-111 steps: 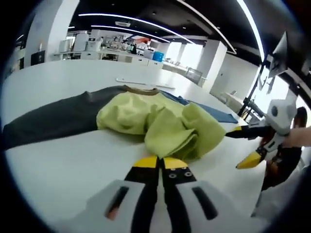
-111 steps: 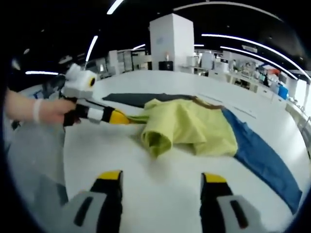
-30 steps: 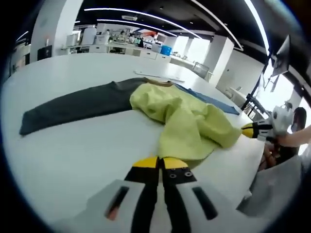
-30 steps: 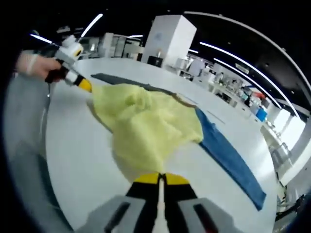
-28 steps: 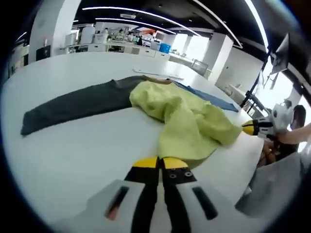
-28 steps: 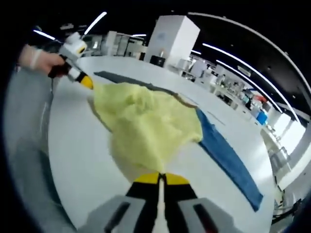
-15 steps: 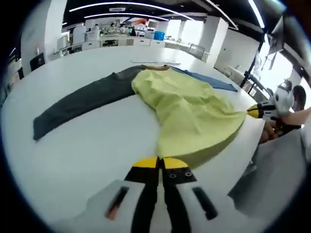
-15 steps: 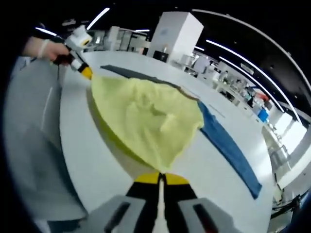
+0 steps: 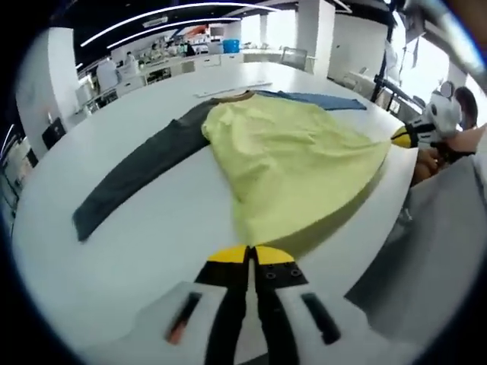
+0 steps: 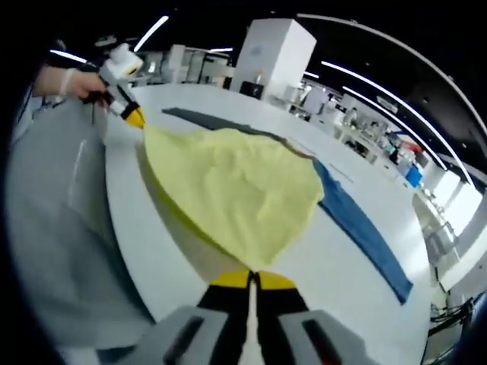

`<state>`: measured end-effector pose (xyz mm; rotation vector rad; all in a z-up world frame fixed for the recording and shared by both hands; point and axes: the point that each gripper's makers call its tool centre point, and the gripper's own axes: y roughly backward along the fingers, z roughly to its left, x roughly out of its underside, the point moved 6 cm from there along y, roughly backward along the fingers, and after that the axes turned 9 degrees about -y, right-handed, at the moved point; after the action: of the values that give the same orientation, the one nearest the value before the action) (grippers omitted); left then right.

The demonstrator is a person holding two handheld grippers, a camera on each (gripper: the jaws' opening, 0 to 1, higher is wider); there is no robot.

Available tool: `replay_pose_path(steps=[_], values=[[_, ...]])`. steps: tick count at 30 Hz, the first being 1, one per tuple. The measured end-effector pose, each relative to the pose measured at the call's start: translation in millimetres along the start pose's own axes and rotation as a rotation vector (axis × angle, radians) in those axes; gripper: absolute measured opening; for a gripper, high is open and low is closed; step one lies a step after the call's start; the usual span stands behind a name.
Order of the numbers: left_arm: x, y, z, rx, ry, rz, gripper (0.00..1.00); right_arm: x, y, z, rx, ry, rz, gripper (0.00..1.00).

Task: Fold the garment on the visible template until the final outline fits inside the template.

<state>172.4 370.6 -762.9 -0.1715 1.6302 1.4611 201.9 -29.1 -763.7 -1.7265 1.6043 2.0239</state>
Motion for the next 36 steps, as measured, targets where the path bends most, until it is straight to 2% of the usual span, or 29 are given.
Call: replay_pose_path(steps=[6,11,18,22,23,30,36], values=[[-2.1,9.2,3.8,-0.03,-0.029,-0.012,0.0,-5.2,6.7,-4.0,0.013,-0.011,-0.012,0.0],[-1.0,5.3,-0.3,-0.02,-0.038,0.004,0.0,-3.6,4.8,-4.2,0.013,-0.017,-0.01,0.0],[3.5,-3.5,-2.4,-0.004,0.008,0.02,0.0,-4.0,4.5,-4.5,0.015,-0.011,-0.013,0.0],[8.1,-8.2,-3.8,0.008,0.092,0.029,0.0,-2.4,4.9,-4.9,0.012,-0.02,-0.015,0.0],[8.9,-10.5,-4.4,0.016,0.137,0.033,0.0,-1.9,4.8,-5.0,0.01,-0.025,-0.013,0.0],[12.5,-18.2,-4.8,0.017,0.197,0.053,0.17,0.6,2.6,-5.0,0.003,-0.067,-0.012,0.0],[16.3,-24.1,-8.8,0.025,0.29,0.06,0.14,2.8,2.1,-4.5,0.004,-0.057,0.003,0.0]])
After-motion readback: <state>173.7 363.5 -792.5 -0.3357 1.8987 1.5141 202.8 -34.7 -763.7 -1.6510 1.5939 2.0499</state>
